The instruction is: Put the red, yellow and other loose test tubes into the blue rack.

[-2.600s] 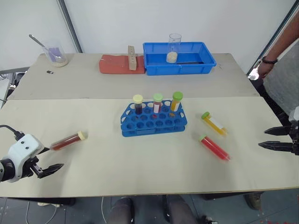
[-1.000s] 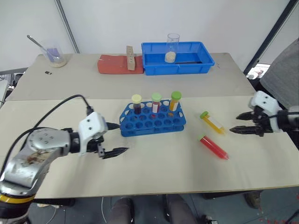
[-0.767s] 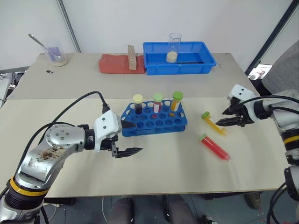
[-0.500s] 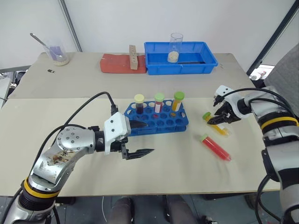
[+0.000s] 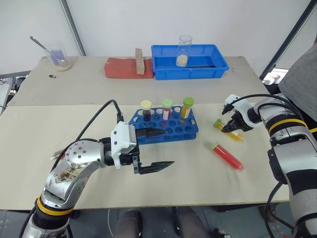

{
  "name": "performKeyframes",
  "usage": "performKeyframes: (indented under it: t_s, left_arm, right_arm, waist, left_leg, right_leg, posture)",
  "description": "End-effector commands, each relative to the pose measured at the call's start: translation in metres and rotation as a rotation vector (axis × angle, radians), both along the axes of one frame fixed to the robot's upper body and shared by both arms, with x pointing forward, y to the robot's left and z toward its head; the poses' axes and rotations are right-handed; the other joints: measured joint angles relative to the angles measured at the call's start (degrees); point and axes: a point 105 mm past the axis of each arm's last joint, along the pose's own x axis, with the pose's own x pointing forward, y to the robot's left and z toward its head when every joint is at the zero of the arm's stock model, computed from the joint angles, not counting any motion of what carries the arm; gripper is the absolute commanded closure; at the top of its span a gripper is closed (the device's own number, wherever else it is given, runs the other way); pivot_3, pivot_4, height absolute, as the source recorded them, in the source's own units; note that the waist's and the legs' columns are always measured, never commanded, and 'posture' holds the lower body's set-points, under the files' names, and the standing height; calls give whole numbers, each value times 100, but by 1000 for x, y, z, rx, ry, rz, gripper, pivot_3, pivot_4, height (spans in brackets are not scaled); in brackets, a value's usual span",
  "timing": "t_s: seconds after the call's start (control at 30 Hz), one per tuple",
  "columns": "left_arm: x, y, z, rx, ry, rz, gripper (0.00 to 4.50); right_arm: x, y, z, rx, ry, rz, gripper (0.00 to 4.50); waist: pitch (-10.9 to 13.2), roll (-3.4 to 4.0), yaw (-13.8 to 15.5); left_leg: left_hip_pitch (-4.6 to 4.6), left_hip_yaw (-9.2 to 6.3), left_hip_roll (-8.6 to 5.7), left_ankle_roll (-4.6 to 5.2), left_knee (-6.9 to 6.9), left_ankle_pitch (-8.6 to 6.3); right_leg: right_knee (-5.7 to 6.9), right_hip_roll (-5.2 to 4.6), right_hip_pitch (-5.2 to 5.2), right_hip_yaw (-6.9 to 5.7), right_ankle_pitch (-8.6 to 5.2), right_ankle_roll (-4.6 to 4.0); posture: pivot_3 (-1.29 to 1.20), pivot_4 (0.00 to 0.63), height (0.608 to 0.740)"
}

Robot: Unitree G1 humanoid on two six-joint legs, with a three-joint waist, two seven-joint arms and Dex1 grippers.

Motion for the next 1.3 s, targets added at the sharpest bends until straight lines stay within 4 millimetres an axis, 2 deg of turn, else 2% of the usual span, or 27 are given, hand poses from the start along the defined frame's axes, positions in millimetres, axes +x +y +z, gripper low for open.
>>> performKeyframes:
  t_s: [0.03,0.17,0.27,0.4,0.5,0.63,0.73,0.87,1.3]
  left_arm:
    - [2,4,7,-36,-23,-8,0]
    - [7,14,1,4,-32,18,0]
    - [12,23,3,-19,-32,61,0]
    - [17,34,8,-83,-34,113,0]
    - [17,35,6,-74,-29,102,0]
    - [18,34,2,-62,-23,82,0]
    - [18,32,1,-67,-16,72,0]
    - [18,25,-2,-69,-14,62,0]
    - [18,19,-4,-89,-9,83,0]
  right_arm:
    - [5,2,27,43,-78,31,3562]
    - [-5,3,65,122,-190,129,3563]
    - [-27,18,86,238,-322,209,3564]
    - [-70,64,109,585,-559,310,3564]
    - [-82,87,103,691,-718,280,3565]
    - [-78,103,95,742,-897,155,3565]
    - [-73,111,79,723,-993,116,3565]
    - [-64,115,59,742,-1040,32,3565]
    - [-60,134,39,749,-1047,31,3566]
  waist:
    - [0,0,-6]
    - [2,4,9]
    - [1,4,56]
    - [-1,0,38]
    - [-1,1,24]
    - [-2,0,23]
    - [-2,0,41]
    - [-2,1,29]
    - [-2,0,19]
  left_leg:
    - [0,0,0,0,0,0]
    - [-5,0,0,0,-1,0]
    - [-10,-13,1,2,-4,-1]
    - [-8,-15,3,3,-2,-3]
    - [-5,-18,4,3,9,-2]
    - [-3,-20,9,3,38,-2]
    - [-7,-17,5,3,42,-2]
    - [-10,-16,5,3,36,-3]
    - [-8,-19,8,3,33,-2]
  right_leg:
    - [0,0,0,0,0,0]
    - [0,0,-5,0,-1,1]
    - [-4,0,-3,-10,-3,4]
    - [2,1,-2,-7,-4,5]
    - [13,5,-1,-5,-8,13]
    - [18,9,9,-10,-18,46]
    - [14,5,9,-8,-16,46]
    - [7,5,8,-8,2,16]
    - [7,7,8,-8,1,14]
  posture:
    - [0,150,740]
    - [0,150,740]
    - [0,150,740]
    - [0,150,740]
    - [0,150,740]
    - [0,150,740]
    - [0,150,740]
    - [0,150,740]
    - [0,150,740]
